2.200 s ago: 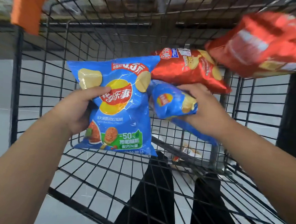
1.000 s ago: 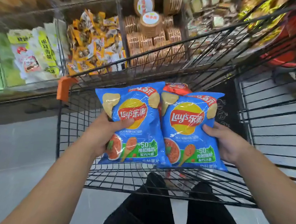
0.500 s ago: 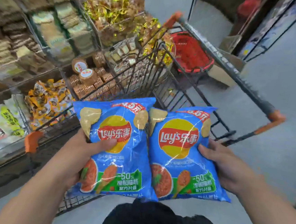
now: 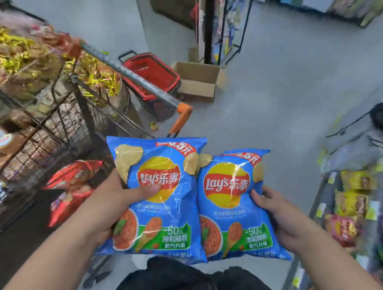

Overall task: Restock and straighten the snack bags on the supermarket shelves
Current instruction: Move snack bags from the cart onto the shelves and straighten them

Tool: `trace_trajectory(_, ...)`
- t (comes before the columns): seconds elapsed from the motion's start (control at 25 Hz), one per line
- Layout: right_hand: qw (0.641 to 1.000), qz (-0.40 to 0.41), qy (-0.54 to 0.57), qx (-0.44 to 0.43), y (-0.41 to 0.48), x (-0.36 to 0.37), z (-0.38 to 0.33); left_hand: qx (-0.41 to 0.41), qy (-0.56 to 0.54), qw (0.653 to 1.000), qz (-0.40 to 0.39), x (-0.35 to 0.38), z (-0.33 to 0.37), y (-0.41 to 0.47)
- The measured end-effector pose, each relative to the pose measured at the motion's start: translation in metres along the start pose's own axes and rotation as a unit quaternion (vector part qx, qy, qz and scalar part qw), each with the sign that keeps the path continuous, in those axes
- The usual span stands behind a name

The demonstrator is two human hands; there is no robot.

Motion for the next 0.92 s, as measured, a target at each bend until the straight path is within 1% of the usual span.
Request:
trace_trajectory(0.08, 0.998, 0.057, 0.008, -0.036, -0.039, -0.042, -0.011, -0.004, 0.019, 0.999, -0.047, 0.055, 0.006, 0.025)
trace_trajectory(0.2, 0.988, 0.115, 0.004, -0.102, -0.09, -0.085, -0.038, 0.012, 0.046, 0.995, -0.089, 0.124, 0.023, 0.055)
trace_trajectory(0.36, 0.968, 0.172, -0.028, -0.18, -0.143, -0.124, -0.089, 0.04, 0.097, 0.985, -0.139, 0.192, 0.057, 0.093)
trace_trajectory(0.48, 0.95, 0.209, -0.036, -0.231, -0.173, -0.152, -0.13, 0.06, 0.111, 0.977, -0.171, 0.23, 0.087, 0.131)
trace_trajectory(0.64, 0.927, 0.232, -0.019, -0.294, -0.194, -0.182, -0.183, 0.063, 0.123, 0.965, -0.225, 0.284, 0.12, 0.189)
trace_trajectory(0.8, 0.902, 0.269, -0.014, -0.339, -0.196, -0.213, -0.238, 0.057, 0.14, 0.941, -0.303, 0.355, 0.146, 0.258)
trace_trajectory(0.92, 0.883, 0.299, 0.027, -0.36, -0.196, -0.24, -0.275, 0.049, 0.142, 0.923, -0.353, 0.4, 0.17, 0.308)
Point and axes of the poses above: each hand's wrist, its own y-axis towards the middle knuckle, its own x-axis out of the palm, z = x × y, the point moved 5 cm from there along y, towards the middle knuckle, and after that the axes turned 14 degrees about -z, right-handed, at the moved point
